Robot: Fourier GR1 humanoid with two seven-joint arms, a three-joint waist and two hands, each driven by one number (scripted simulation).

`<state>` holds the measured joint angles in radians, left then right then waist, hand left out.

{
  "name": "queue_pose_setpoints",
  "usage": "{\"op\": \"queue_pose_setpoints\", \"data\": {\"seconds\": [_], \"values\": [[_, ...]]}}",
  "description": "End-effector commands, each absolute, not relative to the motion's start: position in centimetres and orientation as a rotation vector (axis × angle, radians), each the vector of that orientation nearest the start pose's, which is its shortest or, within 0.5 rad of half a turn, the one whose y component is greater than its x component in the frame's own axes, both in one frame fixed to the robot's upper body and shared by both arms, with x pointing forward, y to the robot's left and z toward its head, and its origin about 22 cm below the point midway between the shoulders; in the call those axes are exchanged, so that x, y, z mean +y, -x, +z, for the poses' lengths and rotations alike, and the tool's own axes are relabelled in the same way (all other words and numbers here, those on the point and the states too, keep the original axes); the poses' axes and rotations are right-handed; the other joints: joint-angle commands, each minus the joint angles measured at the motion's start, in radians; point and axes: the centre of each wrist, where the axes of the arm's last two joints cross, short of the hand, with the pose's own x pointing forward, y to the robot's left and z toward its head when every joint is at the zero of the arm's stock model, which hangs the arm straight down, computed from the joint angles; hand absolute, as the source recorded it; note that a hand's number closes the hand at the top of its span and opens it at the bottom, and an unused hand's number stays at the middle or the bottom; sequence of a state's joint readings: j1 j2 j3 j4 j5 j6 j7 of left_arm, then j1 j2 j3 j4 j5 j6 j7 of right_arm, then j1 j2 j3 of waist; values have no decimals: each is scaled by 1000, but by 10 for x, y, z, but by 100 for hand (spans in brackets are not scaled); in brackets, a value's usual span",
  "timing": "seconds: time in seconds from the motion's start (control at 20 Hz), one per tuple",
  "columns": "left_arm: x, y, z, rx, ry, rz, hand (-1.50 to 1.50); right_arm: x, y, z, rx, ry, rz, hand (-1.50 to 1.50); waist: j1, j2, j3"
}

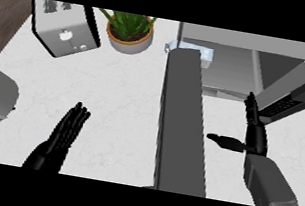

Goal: Pick up the milk, place it into the microwave and close the microwave

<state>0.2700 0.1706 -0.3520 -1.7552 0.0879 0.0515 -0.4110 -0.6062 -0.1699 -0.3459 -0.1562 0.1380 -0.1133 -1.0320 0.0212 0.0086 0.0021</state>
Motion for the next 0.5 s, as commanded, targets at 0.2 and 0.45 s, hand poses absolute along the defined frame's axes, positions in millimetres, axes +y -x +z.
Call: {"op": "queue_pose_setpoints", "data": {"seconds": [0.2, 0.45], "values": [[207, -160, 8, -1775, 350, -230, -150, -287, -265, -152, -1848, -2, -67, -150, -27, -13, -2], [196, -177, -21, -1744, 294, -316, 150, -308, -257, -147, -1879, -69, -93, -150, -38, -13, -3]]}}
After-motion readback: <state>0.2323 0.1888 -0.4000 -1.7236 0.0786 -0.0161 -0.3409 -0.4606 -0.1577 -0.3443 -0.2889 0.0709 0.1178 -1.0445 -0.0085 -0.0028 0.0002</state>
